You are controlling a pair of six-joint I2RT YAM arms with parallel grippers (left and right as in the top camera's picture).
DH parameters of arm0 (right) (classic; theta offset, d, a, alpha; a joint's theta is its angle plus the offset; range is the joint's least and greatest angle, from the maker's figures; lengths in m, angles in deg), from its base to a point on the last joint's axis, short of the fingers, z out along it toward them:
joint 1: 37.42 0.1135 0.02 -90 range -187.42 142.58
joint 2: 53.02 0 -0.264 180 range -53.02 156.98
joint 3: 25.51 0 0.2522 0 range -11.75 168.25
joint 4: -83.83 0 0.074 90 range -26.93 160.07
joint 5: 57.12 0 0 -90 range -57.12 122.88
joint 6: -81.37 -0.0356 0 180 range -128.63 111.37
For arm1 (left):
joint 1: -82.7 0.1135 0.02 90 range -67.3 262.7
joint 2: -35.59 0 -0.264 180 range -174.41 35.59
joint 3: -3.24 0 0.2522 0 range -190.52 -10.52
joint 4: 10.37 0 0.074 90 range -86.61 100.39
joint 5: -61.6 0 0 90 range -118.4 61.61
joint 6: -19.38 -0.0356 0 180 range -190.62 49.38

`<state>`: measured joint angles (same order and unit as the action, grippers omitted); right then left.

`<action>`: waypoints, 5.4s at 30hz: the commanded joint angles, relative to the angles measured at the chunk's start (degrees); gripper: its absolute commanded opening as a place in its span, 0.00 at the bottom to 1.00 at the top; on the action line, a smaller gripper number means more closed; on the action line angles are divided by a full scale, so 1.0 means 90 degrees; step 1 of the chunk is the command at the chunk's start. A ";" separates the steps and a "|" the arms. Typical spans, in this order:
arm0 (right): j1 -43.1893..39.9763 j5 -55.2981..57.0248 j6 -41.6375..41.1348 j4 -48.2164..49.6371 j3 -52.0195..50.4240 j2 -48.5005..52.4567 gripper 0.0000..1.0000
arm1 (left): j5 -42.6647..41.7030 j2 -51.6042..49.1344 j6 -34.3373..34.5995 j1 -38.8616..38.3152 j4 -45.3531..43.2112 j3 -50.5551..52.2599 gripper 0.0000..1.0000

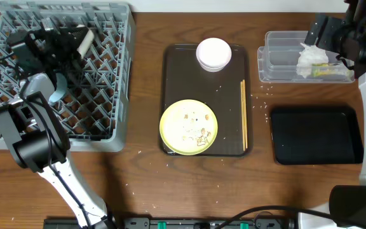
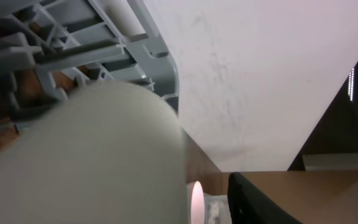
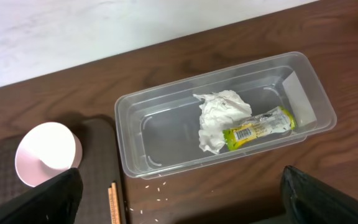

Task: Sort waste into correct bins and load items into the dishwasher
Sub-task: 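Lower the cup into the rack and open the left gripper, then move the left gripper right back over the pink bowl on the tray, then lower the left gripper onto the pink bowl's rim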

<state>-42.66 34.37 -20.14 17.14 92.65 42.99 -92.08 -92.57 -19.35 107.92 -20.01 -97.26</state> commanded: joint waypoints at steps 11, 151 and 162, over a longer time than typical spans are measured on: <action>-0.0053 0.0017 0.0046 -0.0012 0.0017 0.0000 0.99 | -0.0175 -0.0107 -0.0192 0.1059 0.0605 -0.0066 0.59; -0.0053 0.0017 0.0046 -0.0012 0.0017 0.0000 0.99 | 0.5479 0.1066 -0.7553 -0.5882 0.3521 -0.0066 0.82; -0.0053 0.0019 0.0046 -0.0012 0.0017 0.0000 0.99 | 0.6176 0.0826 -0.8058 -0.6224 0.3483 -0.0066 0.83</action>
<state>-42.66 34.37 -20.14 17.14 92.65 42.99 -39.92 -84.64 -89.80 51.42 11.68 -97.43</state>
